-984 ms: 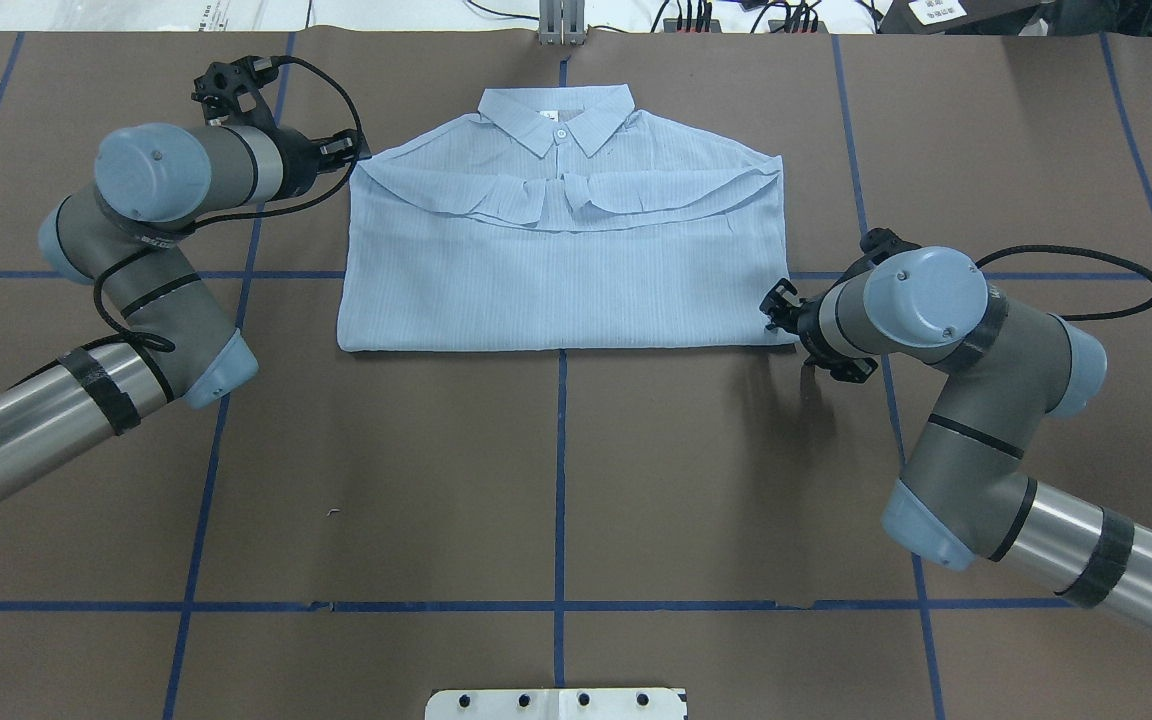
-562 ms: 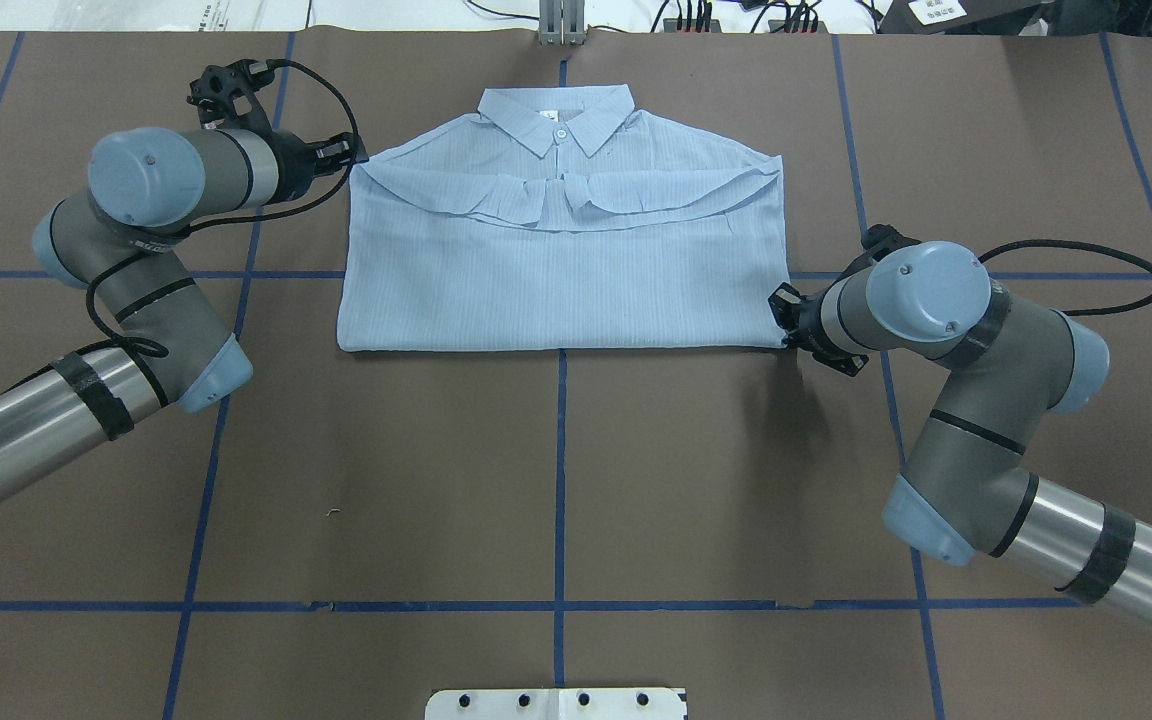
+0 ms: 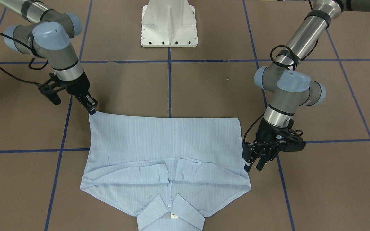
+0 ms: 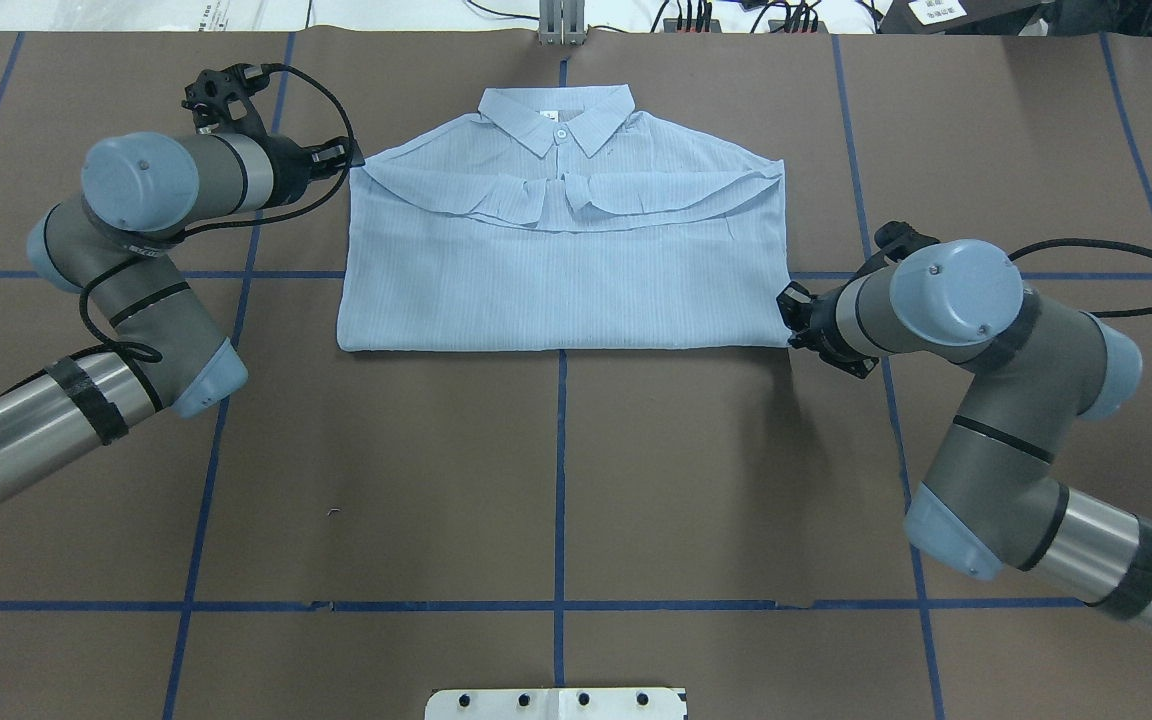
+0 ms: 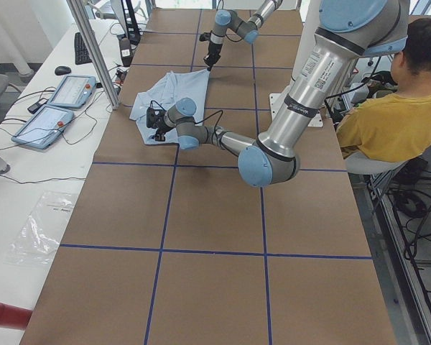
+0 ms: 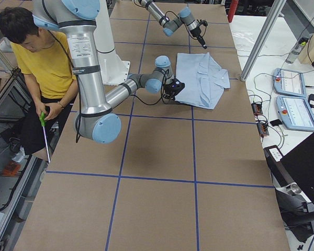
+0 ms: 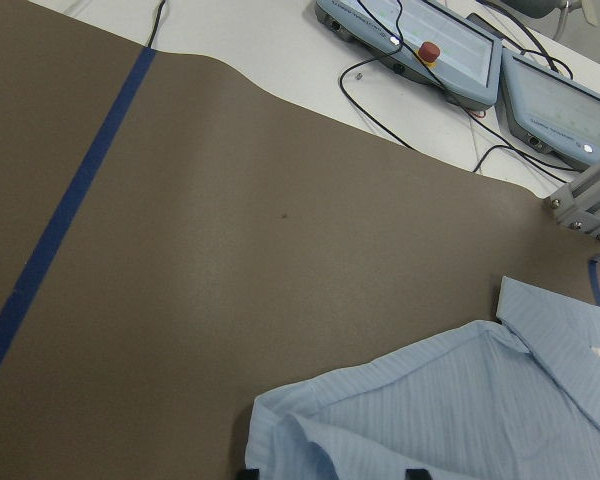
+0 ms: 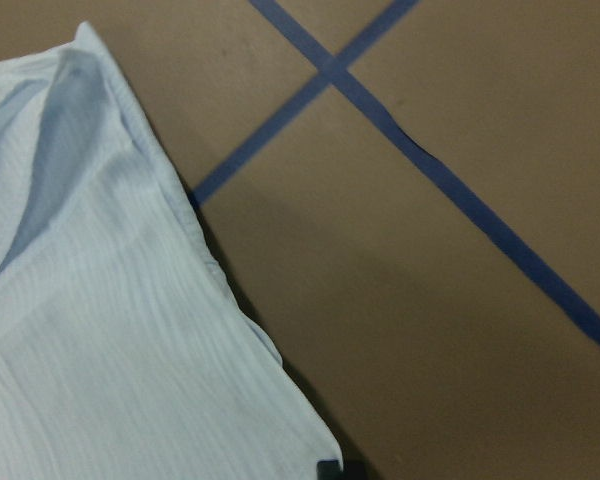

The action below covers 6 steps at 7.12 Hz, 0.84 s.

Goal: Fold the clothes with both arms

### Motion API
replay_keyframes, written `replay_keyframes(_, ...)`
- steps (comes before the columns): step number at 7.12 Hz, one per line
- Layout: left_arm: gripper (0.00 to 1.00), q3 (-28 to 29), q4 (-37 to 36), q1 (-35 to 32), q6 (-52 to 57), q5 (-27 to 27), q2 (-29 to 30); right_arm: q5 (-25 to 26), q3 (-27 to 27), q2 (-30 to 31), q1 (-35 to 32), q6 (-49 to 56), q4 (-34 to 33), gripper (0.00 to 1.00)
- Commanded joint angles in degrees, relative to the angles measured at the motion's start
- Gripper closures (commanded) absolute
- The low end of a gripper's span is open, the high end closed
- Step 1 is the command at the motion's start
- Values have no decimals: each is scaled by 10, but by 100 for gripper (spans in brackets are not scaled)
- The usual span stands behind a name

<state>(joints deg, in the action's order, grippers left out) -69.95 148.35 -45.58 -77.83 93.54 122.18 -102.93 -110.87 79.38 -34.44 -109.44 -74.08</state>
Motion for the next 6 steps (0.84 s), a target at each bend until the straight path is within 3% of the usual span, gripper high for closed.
replay_keyframes(1, 42, -22, -8, 4, -1, 2, 0, -17, -141, 43, 107, -67, -139, 100)
replay_keyframes(3, 42, -27, -9, 16, -8, 24, -7, -31, -214, 40, 224, -77, -290, 100)
replay_keyframes(4, 42, -48, -10, 17, -36, 24, -21, -45, -231, 38, 266, -79, -325, 100)
replay_keyframes(6, 42, -108, -10, 58, -94, 31, -66, -42, -233, 39, 332, -92, -326, 100)
